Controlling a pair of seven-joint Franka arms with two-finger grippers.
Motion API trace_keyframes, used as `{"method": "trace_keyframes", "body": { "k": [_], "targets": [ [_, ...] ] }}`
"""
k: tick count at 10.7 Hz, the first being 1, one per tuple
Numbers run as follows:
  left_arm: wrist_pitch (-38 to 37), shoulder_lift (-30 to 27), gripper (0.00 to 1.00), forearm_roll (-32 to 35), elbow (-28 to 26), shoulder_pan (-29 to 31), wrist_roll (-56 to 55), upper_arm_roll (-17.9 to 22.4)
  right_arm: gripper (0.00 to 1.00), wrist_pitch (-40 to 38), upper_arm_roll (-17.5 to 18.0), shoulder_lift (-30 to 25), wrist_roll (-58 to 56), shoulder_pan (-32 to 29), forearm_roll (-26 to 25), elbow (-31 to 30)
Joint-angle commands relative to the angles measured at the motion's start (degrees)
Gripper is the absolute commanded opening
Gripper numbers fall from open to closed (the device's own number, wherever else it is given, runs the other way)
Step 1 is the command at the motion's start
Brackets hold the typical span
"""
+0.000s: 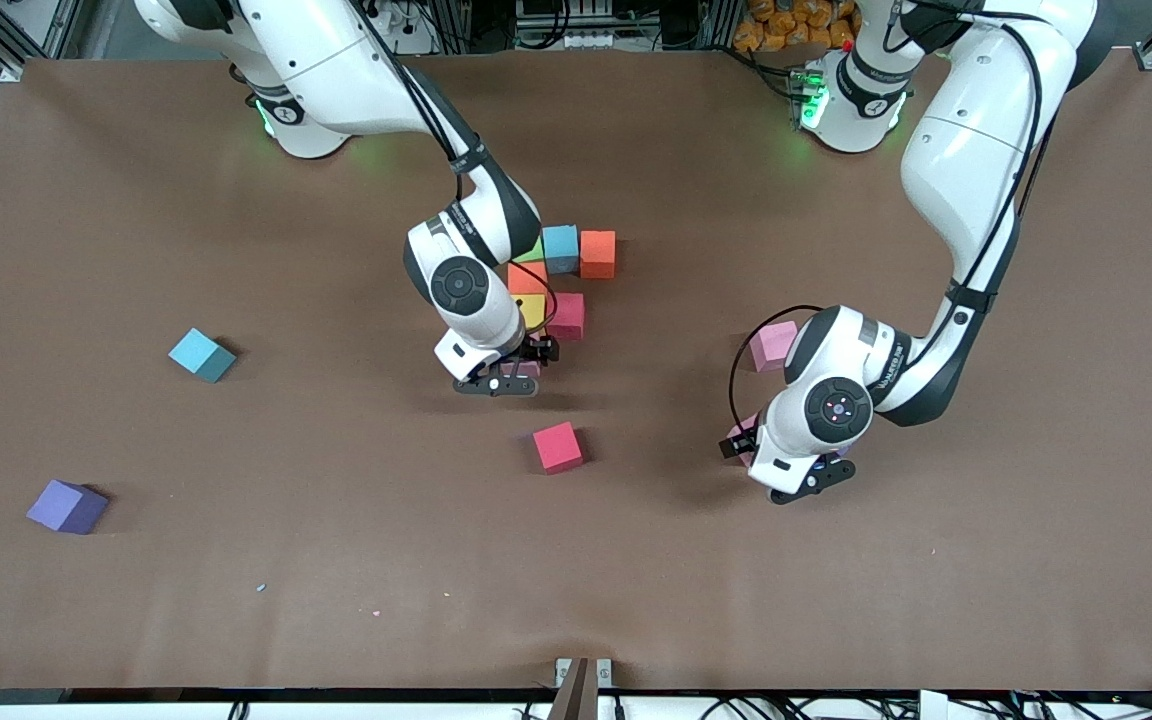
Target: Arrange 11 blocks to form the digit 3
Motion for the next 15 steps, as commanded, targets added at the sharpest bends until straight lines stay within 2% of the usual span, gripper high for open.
{"method": "trace_keyframes", "body": {
  "k": [1,2,3,4,5,6,7,11,15],
  "targets": [
    [-0.43,0.11,0.69,-0.82,0.8,0.01,1.18,0.15,0.9,0.68,0.81,-1.22,0.57,-0.39,-0.81,-1.53],
    [-0.43,0.02,0.44,-0.82,0.8,0.01,0.83,0.15,0.9,0.68,1.16,-1.39,0.66,-0.39,-0.72,-1.53],
    [-0.43,-0.15,0.25,-1.17,0.8,0.01,0.65,0.15,0.9,0.42,1.25,-1.66,0.83,-0.39,-0.72,-1.36],
    [-0.43,-0.5,0.12,-1.34,0.89,-0.16,-1.44,0.15,0.91,0.24,1.25,-2.27,0.83,-0.74,-0.64,-1.09],
    [-0.43,-0.59,0.09,-1.26,0.98,-0.34,-4.42,0.06,0.94,0.15,1.25,-2.8,0.66,-1.18,-0.46,-0.74],
    [-0.52,-0.77,0.03,-1.08,0.98,-0.77,-6.62,0.06,1.0,0.15,1.34,-3.06,0.66,-1.27,-0.46,-0.57],
    [-0.52,-0.94,0.0,-1.34,0.81,-0.78,-7.52,-0.28,1.0,0.15,1.25,-3.76,0.48,-1.62,-0.46,-0.56],
    [-2.88,-2.61,0.0,-1.61,0.28,-2.0,-11.46,-1.16,1.0,-2.38,1.34,-7.36,-0.13,-5.22,-0.63,-0.13],
    [-2.98,-2.97,0.0,-1.26,-0.42,-2.19,-37.18,-5.2,1.0,-6.35,1.17,-11.67,-3.99,-9.26,-1.34,0.49]
  ]
}}
